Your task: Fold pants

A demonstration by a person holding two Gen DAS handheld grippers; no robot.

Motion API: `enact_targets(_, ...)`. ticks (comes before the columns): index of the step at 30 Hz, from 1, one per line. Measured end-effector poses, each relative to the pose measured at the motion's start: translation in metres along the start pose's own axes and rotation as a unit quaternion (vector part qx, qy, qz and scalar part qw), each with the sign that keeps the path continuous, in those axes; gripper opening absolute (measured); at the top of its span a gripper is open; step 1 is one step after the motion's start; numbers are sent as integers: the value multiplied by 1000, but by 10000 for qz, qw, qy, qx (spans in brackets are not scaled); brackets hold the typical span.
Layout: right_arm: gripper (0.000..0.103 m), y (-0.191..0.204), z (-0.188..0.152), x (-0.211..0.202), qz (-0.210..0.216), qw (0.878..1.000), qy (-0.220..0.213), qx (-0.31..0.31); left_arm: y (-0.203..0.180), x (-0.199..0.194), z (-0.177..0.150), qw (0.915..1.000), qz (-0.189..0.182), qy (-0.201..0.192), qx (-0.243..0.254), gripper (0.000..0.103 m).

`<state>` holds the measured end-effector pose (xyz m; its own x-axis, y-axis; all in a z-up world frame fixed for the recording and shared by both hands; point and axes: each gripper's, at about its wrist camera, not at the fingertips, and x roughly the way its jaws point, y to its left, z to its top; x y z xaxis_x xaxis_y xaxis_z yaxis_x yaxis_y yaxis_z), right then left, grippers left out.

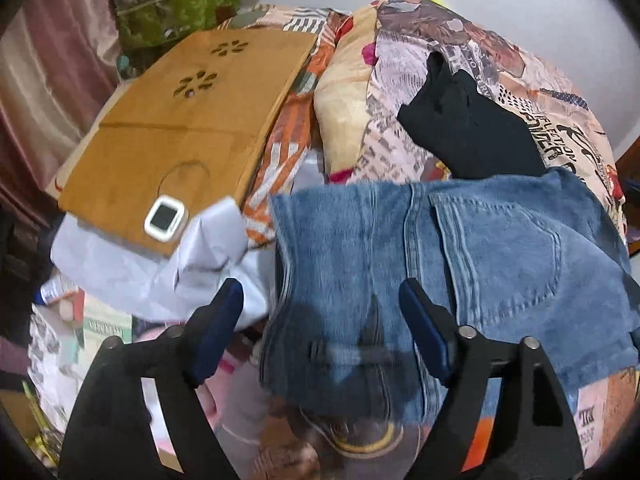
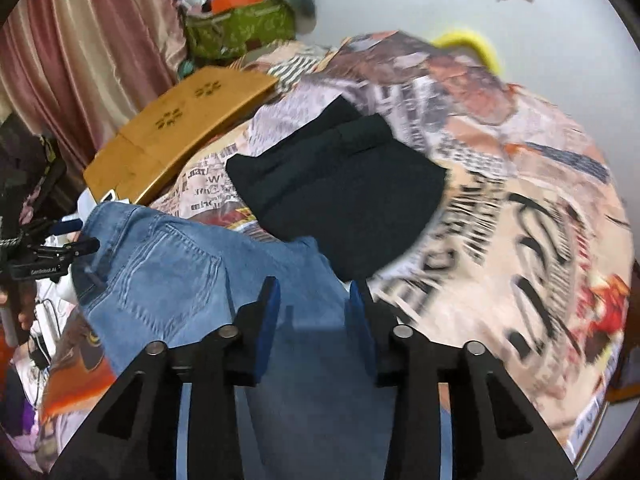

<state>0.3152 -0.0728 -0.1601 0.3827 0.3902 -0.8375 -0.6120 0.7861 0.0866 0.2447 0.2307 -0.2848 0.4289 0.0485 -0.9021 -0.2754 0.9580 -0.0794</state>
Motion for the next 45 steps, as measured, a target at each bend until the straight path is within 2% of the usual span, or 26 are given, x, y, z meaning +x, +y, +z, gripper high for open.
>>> enact_targets(4, 35, -11, -34, -35, -316, 9994, -34, 115, 4, -2, -19, 9998, 49, 163, -99, 81)
enact_targets(7, 35, -16, -60, -54, -549, 9983, -29, 193, 7, 1, -35, 9991, -82, 313, -279, 82)
enact_targets(12, 41, -24, -111, -77, -698, 9957, -37, 603, 4, 10, -56, 9958, -421, 599, -553, 82)
enact_targets(15, 41, -25, -137, -88, -678, 9942, -43, 831, -2, 9, -61, 9963, -400, 519, -559, 81)
enact_targets(16, 41, -25, -144, -92, -618, 9938, -56, 918, -2, 8, -59, 9964, -401, 494, -560, 78)
enact_targets(18, 42, -21, -153, -97, -522, 9936, -71, 999, -5, 7, -58, 9958, -488, 475, -607, 62)
enact_targets(20, 44, -10, -159, -100, -400, 9947, -120, 938, -6, 9, -57, 9952, -539, 481, -663, 40)
enact_targets(23, 44, 3, -167, -96, -316, 9961, -164, 801, -10, 9, -54, 9959, -440, 384, -685, 31)
enact_targets(26, 44, 16, -163, -82, -420, 9970, -192, 616, -13, -2, -51, 9969, -406, 209, -642, 25)
enact_targets(27, 42, 18, -159, -77, -482, 9968, -248, 581, -13, -7, -50, 9972, -392, 120, -622, 24)
enact_targets(29, 26, 21, -156, -73, -585, 9961, -371, 548, -12, -22, -48, 9976, -369, -126, -578, 23)
enact_targets(33, 8, 28, -145, -66, -531, 9967, -446, 413, -2, -48, -40, 9960, -405, -450, -657, 22)
enact_targets(39, 5, 34, -151, -87, -381, 9971, -630, 168, 15, -49, -44, 9951, -463, -312, -814, 22)
enact_targets(42, 5, 35, -162, -84, -193, 9984, -474, 226, 23, -28, -56, 9942, -523, 35, -940, 22)
enact_targets(45, 5, 41, -172, -68, -160, 9994, -216, 221, 24, 2, -69, 9936, -420, 408, -967, 23)
